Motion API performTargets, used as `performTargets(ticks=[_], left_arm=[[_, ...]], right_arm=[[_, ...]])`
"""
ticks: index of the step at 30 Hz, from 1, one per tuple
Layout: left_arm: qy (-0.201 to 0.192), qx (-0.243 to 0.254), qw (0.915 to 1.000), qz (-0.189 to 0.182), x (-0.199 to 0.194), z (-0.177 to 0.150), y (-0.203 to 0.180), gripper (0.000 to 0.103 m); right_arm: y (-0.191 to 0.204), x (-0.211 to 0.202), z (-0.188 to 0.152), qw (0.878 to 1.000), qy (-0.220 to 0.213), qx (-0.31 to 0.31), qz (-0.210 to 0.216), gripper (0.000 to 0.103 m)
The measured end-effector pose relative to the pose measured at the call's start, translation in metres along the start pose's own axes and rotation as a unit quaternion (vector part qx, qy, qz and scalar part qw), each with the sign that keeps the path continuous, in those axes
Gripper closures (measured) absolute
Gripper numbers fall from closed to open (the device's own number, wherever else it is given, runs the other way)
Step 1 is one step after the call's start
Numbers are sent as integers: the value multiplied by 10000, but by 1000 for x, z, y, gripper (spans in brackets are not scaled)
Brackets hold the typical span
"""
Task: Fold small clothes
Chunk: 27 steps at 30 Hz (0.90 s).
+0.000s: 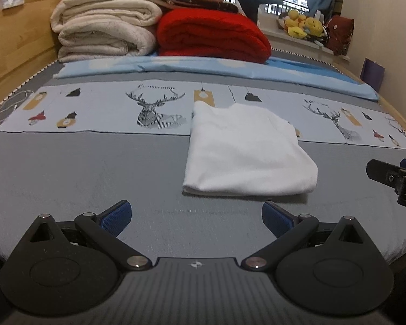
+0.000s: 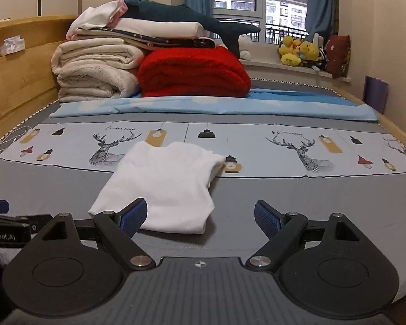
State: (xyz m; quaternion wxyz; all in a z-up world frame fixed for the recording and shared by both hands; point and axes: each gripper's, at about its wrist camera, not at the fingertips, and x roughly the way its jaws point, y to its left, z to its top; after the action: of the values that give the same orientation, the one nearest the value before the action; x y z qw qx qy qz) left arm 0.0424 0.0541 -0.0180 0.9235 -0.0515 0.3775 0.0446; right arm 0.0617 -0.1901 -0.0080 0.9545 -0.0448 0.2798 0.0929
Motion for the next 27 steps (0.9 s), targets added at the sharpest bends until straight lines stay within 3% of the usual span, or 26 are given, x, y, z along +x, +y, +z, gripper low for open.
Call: performTargets(ticks=[27], left_arm=[[73,30,9998,-170,6,1,0,0]], right_arm=[[-4,7,2,9994,168,298,-25,15]])
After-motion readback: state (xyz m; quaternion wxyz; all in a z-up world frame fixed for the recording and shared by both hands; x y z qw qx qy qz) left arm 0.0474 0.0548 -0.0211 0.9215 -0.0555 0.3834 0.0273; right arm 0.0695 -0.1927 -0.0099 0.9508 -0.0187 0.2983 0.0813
